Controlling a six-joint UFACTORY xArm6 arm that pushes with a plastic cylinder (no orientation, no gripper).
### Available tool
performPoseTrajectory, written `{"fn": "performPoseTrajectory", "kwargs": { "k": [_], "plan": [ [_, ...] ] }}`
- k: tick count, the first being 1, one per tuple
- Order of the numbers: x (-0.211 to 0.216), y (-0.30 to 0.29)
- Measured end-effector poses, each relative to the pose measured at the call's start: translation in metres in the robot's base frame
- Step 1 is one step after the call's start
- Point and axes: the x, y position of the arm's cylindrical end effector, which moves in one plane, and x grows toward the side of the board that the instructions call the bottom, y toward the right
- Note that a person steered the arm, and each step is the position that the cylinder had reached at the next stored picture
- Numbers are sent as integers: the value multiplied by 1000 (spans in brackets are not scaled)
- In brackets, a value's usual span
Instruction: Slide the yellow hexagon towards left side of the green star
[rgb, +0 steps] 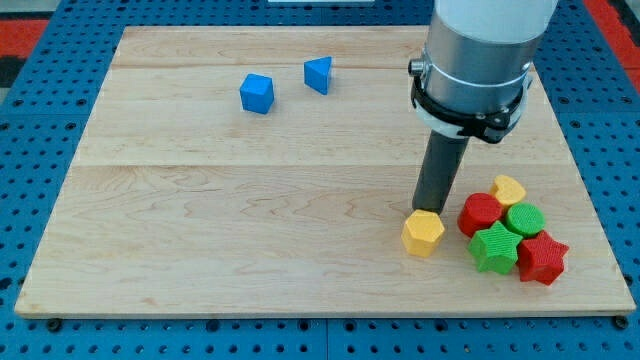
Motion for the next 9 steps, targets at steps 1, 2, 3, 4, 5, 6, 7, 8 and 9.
{"fn": "performPoseTrajectory", "kwargs": {
  "k": [1, 2, 3, 4, 5, 6, 7, 8, 9],
  "plan": [
    [6, -3],
    [6, -13],
    [6, -23],
    [15, -25],
    [16, -27],
    [23, -54],
    [38, -63],
    [49, -60],
    [50, -48]
  ]
}}
